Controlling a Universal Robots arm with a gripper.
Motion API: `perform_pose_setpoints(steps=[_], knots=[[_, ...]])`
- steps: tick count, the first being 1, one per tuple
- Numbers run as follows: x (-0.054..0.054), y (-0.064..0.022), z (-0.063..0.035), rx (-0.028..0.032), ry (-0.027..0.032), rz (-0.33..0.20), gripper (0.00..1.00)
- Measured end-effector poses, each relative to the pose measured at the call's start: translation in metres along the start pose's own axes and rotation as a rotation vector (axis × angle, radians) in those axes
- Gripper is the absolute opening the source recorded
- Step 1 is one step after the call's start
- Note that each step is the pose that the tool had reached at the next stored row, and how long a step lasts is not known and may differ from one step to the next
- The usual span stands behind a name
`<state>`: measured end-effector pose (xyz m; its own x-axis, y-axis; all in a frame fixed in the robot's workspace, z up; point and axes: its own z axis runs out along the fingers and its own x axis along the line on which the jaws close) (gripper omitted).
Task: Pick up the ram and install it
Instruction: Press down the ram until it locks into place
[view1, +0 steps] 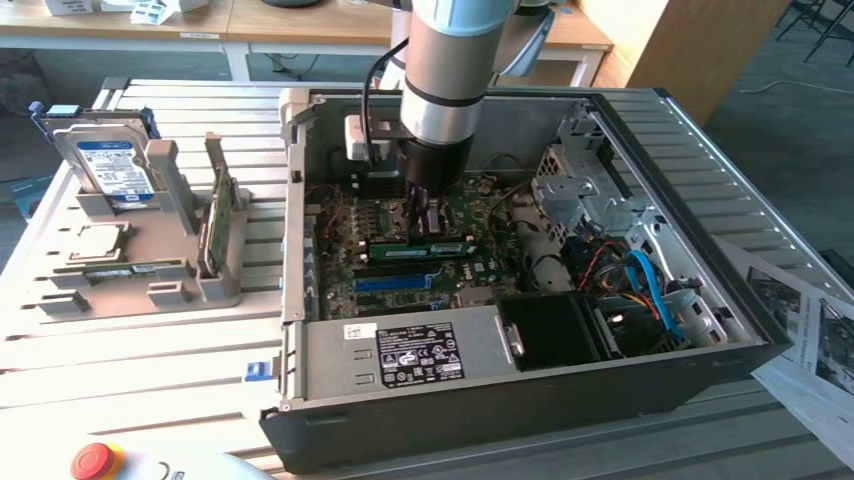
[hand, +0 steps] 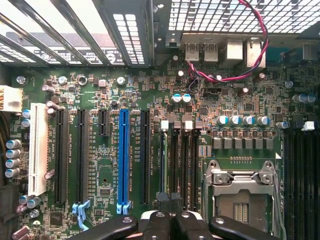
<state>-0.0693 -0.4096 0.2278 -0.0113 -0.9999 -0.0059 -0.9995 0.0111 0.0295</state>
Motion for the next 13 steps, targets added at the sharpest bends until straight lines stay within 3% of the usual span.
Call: perform_pose_setpoints(steps=[13], knots=[[0.0,0.0002,0.0013,0.0,0.0002,0.0,0.11]])
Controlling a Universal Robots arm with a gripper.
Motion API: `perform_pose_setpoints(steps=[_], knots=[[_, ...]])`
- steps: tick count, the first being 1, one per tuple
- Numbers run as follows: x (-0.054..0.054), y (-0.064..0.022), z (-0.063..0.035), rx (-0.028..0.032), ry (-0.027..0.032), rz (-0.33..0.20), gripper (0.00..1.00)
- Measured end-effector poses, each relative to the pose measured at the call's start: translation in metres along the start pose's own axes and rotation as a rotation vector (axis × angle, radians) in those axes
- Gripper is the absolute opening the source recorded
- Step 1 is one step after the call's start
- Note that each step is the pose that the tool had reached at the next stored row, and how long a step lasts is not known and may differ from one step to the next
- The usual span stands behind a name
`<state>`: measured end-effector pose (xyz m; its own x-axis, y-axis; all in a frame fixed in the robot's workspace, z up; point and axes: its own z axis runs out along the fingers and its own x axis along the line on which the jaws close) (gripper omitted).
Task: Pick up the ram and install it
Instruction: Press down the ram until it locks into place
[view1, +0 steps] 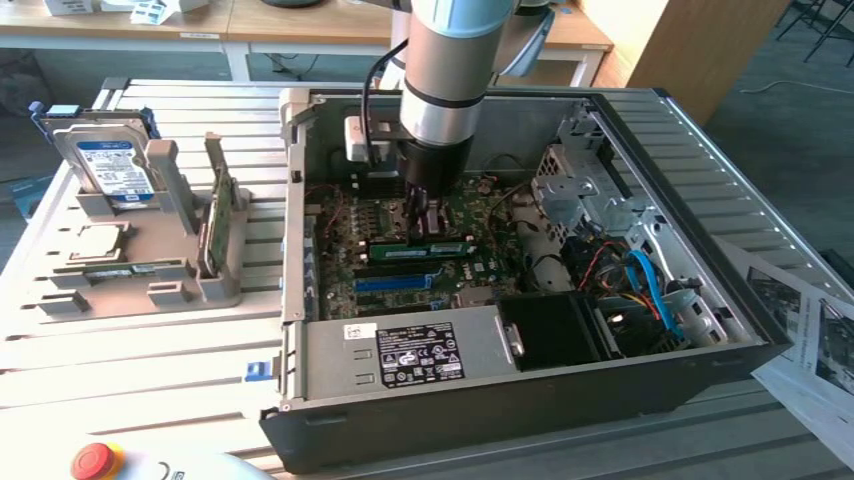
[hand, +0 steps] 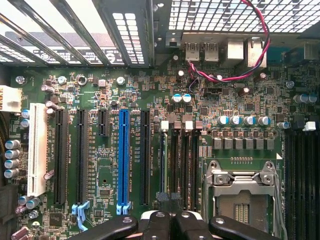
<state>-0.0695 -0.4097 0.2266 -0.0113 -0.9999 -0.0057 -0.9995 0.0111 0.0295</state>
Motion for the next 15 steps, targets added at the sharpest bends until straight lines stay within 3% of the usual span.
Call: perform_pose_setpoints(steps=[15], knots=[[0.0,0.001,0.0008,0.0002,-0.0001,0.0,0.11]])
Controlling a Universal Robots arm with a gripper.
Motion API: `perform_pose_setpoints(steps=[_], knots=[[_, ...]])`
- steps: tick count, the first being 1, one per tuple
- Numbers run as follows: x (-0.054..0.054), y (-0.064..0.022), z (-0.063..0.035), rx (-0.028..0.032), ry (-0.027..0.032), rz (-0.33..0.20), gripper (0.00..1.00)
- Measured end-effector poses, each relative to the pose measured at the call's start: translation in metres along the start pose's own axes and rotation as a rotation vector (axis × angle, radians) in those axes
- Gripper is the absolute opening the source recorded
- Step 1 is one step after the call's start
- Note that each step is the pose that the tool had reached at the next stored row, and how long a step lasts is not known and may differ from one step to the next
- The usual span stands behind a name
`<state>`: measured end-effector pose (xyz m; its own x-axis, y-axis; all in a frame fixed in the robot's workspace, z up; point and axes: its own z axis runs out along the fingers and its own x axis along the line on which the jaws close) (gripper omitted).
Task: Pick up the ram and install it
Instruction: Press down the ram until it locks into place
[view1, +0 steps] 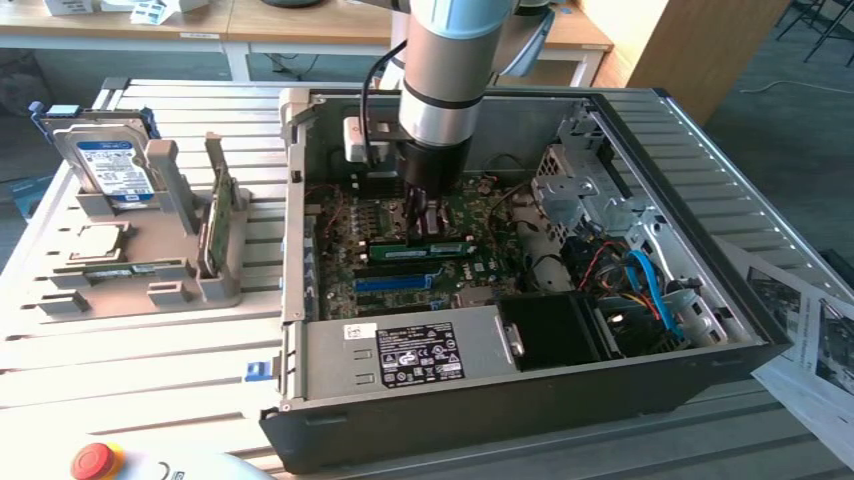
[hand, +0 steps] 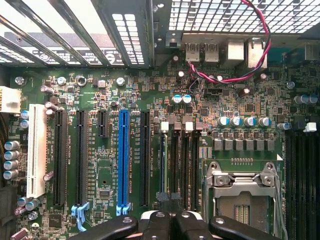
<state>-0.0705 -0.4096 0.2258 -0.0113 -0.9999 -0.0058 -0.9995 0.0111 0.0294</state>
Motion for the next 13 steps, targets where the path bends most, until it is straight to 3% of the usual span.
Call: perform_pose_setpoints(steps=[13], knots=[[0.0001,0.0006,0.001,0.0001,0.0003,0.0,0.11]])
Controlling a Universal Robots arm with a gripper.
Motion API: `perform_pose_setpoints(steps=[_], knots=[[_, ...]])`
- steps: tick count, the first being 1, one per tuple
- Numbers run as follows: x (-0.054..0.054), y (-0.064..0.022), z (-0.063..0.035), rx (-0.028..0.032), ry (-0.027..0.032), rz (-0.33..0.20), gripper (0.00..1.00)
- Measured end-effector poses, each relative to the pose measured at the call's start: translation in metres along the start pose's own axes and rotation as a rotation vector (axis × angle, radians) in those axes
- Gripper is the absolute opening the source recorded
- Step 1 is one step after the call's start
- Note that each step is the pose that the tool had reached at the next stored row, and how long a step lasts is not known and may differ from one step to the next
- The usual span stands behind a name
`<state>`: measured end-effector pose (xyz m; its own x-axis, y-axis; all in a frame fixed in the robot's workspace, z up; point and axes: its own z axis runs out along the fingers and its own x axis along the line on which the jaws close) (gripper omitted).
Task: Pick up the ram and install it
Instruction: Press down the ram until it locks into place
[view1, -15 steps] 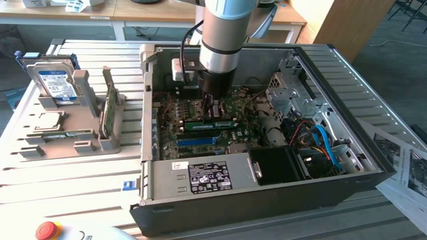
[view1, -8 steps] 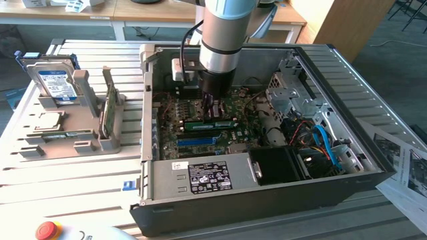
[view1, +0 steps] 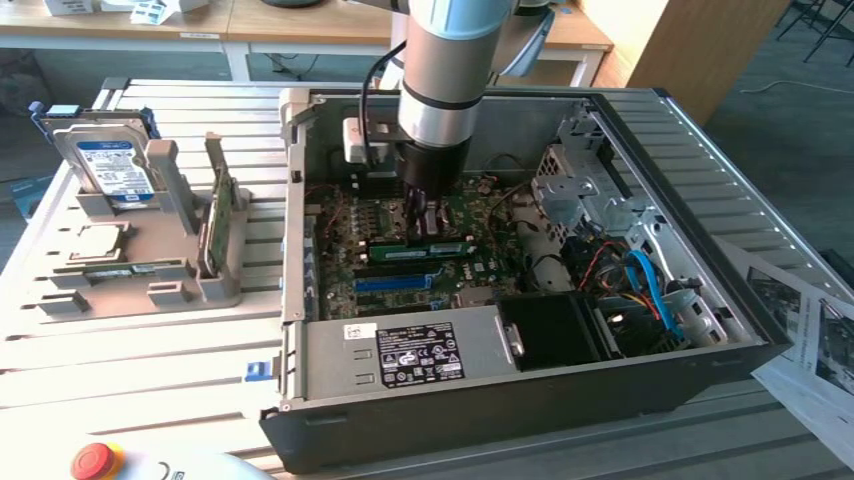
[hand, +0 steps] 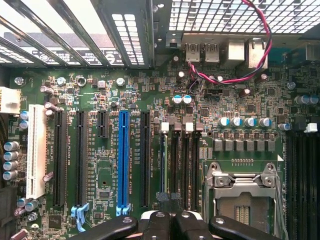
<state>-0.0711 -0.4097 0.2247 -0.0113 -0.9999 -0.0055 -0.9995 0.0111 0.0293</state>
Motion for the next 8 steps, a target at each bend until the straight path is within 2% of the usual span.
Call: perform_pose_setpoints(steps=[8], knots=[[0.0,0.0006,0.0005,0.0005,-0.0002,0.0,0.11]])
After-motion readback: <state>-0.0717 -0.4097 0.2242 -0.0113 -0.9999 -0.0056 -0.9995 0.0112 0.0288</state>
